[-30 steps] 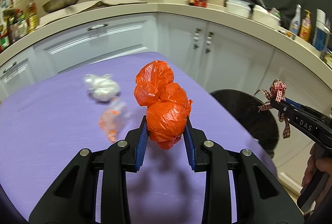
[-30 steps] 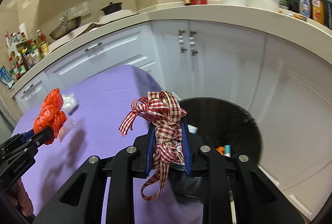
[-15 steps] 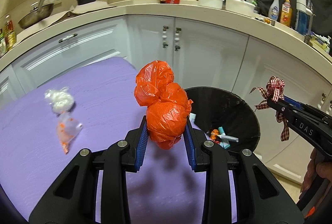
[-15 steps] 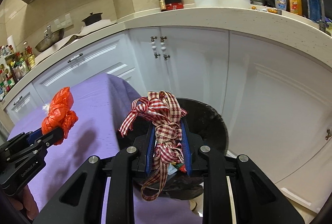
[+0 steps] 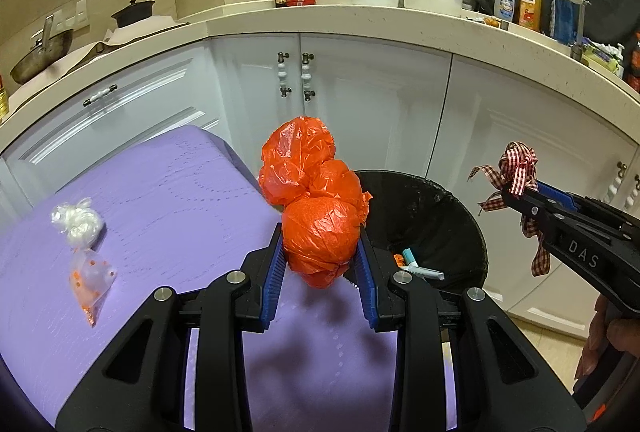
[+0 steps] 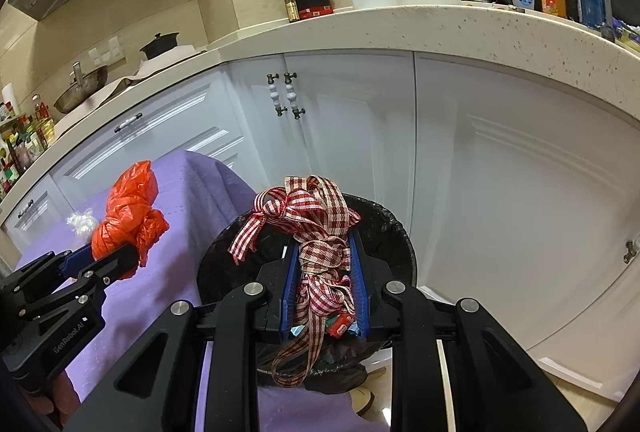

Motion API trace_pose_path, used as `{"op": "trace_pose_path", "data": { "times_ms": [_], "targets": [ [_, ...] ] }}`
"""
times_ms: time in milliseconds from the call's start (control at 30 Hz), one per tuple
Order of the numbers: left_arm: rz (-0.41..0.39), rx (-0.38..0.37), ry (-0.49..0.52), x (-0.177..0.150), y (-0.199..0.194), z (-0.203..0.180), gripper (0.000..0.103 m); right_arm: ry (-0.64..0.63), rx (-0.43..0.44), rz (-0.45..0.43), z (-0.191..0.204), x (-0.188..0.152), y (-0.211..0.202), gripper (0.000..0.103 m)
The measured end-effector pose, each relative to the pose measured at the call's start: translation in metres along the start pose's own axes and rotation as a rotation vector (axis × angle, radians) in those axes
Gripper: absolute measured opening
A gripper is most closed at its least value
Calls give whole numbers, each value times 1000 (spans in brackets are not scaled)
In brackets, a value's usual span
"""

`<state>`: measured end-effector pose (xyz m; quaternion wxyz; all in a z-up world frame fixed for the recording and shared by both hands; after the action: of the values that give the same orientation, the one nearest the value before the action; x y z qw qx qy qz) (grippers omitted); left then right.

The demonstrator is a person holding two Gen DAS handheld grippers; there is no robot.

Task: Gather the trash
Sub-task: 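Carry the orange bag and ribbon over the black bin, then open both grippers to drop the orange bag and ribbon into the bin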

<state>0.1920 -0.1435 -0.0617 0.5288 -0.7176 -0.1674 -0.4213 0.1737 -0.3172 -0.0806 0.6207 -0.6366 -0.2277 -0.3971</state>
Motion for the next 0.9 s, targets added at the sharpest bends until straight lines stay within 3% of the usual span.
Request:
{"op": "trace_pose_path", "data": {
  "times_ms": [700,767,800,900],
  "targets": [
    [16,-24,19,14,52,-10,33,13,-4,29,6,7,49,25],
    [30,-28,21,13,56,-9,45,16,-7,34,6,6,53,34],
    [33,-23,15,12,58,-8,55,21,-11,34,5,5,55,46],
    [37,-19,-3,12,60,-4,57,30,-20,34,3,3,58,51]
  ]
}}
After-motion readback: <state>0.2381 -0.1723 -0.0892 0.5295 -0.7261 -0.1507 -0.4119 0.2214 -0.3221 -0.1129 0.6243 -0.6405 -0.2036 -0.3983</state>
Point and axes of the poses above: each gripper's, at about its wrist camera, not at the fingertips, and y roughly the way its jaws point, z to its left, x to its top, the point moved 3 cm from there along y, roughly the way its jaws point, and after that the axes turned 11 degrees about -x, right-handed, at the moved point
